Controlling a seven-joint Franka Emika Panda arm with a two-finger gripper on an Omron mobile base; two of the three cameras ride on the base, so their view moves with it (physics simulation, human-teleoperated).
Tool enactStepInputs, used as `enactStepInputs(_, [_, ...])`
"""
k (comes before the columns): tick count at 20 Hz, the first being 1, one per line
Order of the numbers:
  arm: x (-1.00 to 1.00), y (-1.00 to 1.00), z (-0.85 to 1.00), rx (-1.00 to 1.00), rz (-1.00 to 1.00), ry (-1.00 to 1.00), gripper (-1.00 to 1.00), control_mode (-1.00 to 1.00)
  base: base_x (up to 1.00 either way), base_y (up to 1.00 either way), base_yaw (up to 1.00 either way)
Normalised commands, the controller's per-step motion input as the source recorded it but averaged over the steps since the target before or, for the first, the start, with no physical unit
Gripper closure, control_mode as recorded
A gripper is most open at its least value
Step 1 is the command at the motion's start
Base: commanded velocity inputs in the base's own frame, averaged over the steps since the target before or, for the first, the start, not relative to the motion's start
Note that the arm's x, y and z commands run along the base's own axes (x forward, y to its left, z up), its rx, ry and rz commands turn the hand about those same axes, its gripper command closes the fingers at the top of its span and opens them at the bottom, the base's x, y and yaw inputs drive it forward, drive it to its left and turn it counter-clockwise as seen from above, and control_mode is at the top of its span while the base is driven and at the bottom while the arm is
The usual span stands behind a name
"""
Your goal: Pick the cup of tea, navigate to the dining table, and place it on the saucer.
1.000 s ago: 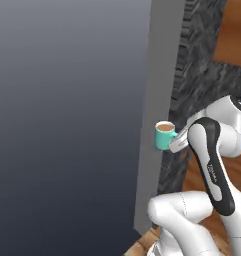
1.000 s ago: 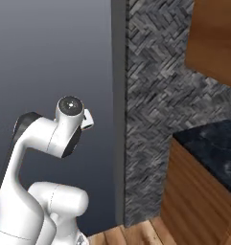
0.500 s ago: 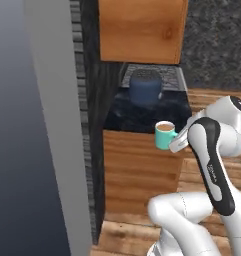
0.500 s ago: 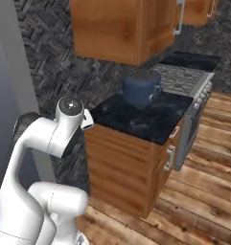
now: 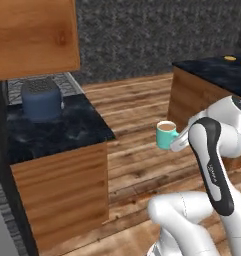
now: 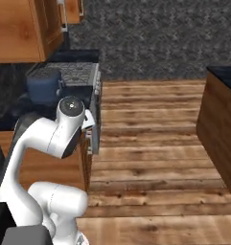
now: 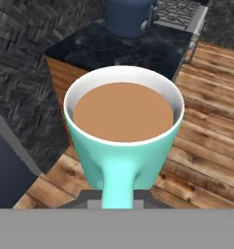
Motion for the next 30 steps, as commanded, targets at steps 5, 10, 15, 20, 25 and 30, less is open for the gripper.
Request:
enactStepInputs(5, [0.00,0.00,0.00,0.00,0.00,0.00,1.00,1.00,0.22,-0.69,-0.66])
enactStepInputs(10, [0.00,0.00,0.00,0.00,0.00,0.00,1.00,1.00,0.53,-0.86,-0.50])
enactStepInputs(15, [0.00,0.00,0.00,0.00,0.00,0.00,1.00,1.00,0.99,-0.65,-0.13])
enactStepInputs(20, [0.00,0.00,0.00,0.00,0.00,0.00,1.00,1.00,1.00,-0.09,0.00])
enactStepInputs(25, [0.00,0.00,0.00,0.00,0.00,0.00,1.00,1.00,1.00,0.14,0.00])
enactStepInputs(30, [0.00,0.00,0.00,0.00,0.00,0.00,1.00,1.00,1.00,0.38,0.00])
